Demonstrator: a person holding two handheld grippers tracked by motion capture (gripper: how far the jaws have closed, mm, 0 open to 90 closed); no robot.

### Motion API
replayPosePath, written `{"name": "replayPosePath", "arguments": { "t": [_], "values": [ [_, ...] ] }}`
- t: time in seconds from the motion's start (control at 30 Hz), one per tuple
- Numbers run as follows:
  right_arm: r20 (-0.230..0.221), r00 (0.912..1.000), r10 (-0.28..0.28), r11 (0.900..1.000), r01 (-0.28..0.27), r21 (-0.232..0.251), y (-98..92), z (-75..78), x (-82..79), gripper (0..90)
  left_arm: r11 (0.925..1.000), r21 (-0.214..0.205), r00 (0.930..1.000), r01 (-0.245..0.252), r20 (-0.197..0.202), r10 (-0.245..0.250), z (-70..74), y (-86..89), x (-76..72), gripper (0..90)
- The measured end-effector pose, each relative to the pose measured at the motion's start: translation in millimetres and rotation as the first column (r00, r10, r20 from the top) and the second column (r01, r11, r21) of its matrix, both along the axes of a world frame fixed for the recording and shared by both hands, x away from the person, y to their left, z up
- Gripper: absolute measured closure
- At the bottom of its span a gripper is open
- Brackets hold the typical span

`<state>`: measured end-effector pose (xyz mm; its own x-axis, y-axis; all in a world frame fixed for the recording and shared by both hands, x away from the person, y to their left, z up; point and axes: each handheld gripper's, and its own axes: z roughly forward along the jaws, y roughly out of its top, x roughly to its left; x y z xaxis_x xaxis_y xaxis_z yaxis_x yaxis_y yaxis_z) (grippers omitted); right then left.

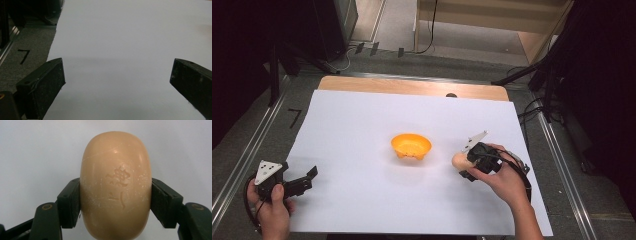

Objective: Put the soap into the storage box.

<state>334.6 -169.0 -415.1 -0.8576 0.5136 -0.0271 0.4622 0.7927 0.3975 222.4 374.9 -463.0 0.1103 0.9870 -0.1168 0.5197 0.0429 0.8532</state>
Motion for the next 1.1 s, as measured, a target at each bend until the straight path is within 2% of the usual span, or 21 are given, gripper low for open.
{"name": "replayPosePath", "arguments": {
  "t": [0.27,0.57,0.7,0.97,1.1],
  "values": [
    [0.037,0.9966,0.074,0.9972,-0.074,-0.005,24.6,18.4,12.7,33.3,1.0,0.003,1.0,0.001,0.002,-0.001,0.1,0.1,-0.4,0.1],
    [0.054,0.9906,0.125,0.9921,-0.125,-0.003,46.0,37.2,25.4,33.3,1.0,0.004,1.0,0.001,0.002,-0.001,0.0,-0.1,-0.3,0.1],
    [0.061,0.9883,0.14,0.9901,-0.14,-0.01,52.9,41.5,30.1,33.3,1.0,0.003,1.0,0.002,0.003,-0.002,0.0,0.1,-0.4,0.2],
    [0.065,0.9821,0.177,0.9841,-0.178,0.008,65.9,46.8,36.4,33.3,1.0,0.003,1.0,0.002,0.001,-0.002,0.1,0.2,-0.4,0.2],
    [0.081,0.9749,0.208,0.9781,-0.208,-0.001,75.7,47.7,38.5,33.3,1.0,-0.002,1.0,0.001,0.001,-0.001,0.1,0.6,-0.4,0.1]
  ]
}}
